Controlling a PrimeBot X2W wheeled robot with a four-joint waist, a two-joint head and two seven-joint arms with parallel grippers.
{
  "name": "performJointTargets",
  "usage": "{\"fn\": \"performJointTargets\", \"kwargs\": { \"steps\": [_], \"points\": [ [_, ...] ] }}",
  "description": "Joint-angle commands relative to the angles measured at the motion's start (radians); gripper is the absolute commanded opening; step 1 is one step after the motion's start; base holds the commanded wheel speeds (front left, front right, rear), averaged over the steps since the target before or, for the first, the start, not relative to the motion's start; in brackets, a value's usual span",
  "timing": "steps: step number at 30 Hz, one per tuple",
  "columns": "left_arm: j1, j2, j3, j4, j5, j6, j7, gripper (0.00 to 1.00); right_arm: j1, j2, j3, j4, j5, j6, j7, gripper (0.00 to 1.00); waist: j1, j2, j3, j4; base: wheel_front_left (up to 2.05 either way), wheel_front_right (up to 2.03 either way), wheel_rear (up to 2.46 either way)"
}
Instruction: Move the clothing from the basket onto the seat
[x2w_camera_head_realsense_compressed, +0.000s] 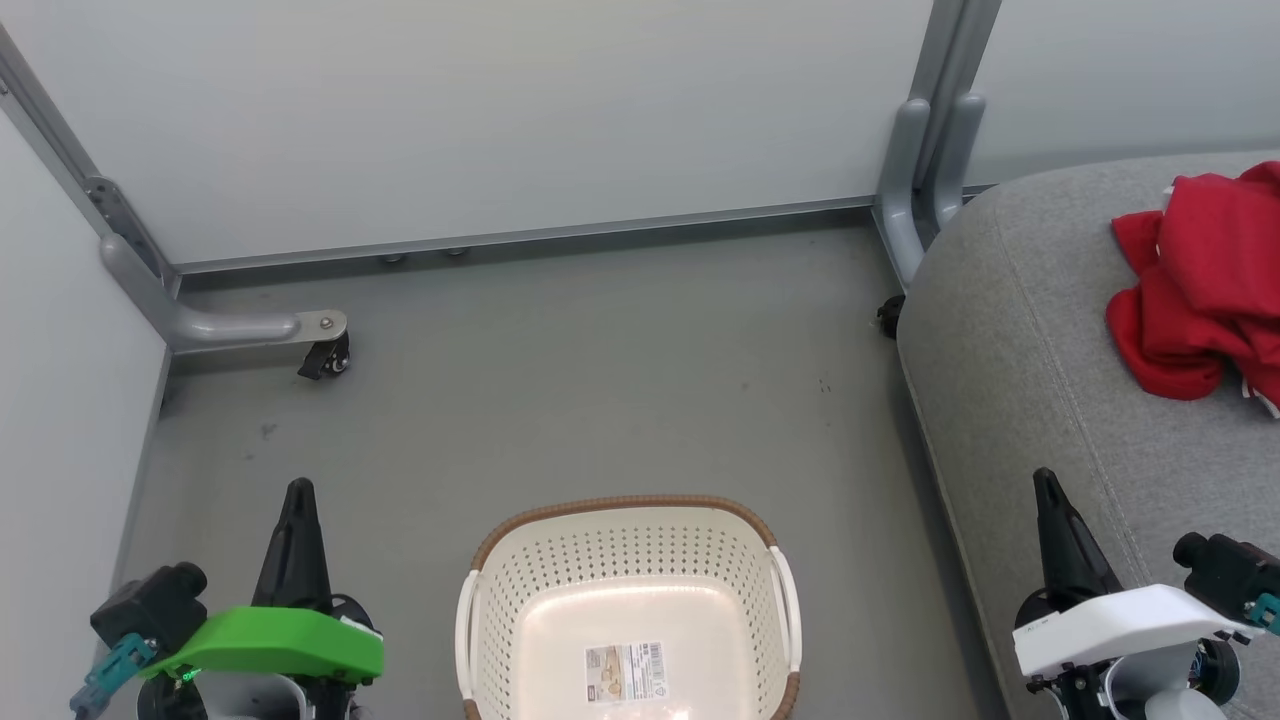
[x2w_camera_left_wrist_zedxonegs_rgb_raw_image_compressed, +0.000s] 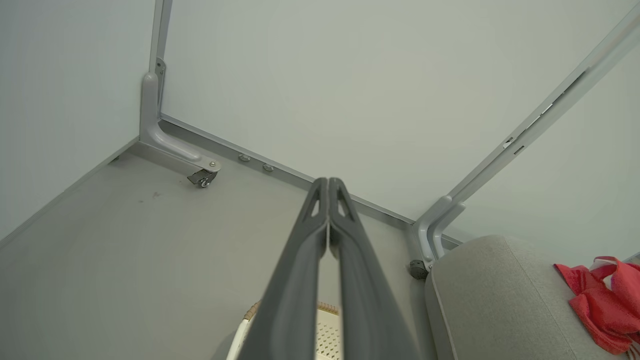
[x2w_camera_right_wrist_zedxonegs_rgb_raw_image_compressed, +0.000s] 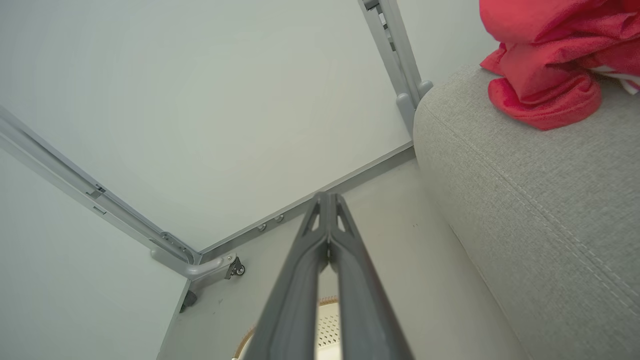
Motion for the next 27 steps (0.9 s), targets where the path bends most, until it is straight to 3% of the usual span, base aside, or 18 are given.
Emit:
{"fn": "performJointTargets", "kwargs": {
  "steps": [1,27],
  "points": [
    [-0.027,0.002,0.008,-0.016,-0.042,-0.004,0.009,0.0,-0.031,-0.009,-0.004,-0.008,0.042,0.0,0.01,0.0,0.0,0.0019,0.0,-0.001,0.0,0.0,0.0],
    [-0.04,0.0,0.048,-0.026,-0.387,-0.006,0.098,0.0,-0.061,-0.019,-0.016,0.026,0.391,0.0,0.092,0.0,0.0,0.0038,-0.007,-0.019,0.0,0.0,0.0]
  ]
}}
